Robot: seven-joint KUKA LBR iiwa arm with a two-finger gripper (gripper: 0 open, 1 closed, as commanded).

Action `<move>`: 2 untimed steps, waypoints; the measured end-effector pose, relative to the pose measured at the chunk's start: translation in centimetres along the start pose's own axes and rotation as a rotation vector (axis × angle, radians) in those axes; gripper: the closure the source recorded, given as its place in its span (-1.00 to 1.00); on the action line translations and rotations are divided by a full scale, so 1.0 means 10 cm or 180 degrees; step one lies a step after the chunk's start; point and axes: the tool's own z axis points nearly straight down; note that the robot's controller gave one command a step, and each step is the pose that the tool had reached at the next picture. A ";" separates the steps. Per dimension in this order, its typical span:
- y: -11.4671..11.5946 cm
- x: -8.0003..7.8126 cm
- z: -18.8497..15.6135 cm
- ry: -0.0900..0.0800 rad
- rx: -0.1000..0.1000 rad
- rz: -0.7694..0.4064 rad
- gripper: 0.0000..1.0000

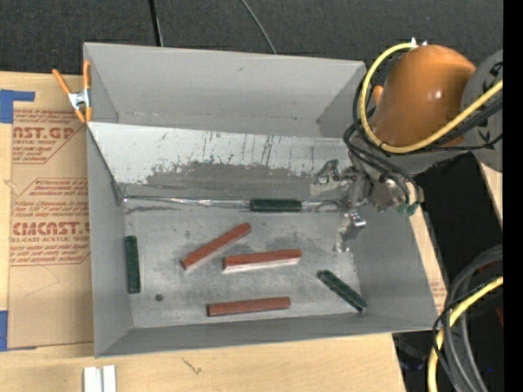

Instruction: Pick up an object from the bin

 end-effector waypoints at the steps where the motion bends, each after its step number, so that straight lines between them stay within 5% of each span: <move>1: 0.06 0.07 0.48 -0.0014 0.0006 -0.0198 -1.00; 2: 0.59 -0.18 1.42 -0.0021 0.0001 -0.0180 1.00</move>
Offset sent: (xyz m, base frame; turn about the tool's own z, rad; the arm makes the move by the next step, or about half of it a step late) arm 0.0019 0.0597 -0.1483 -0.0555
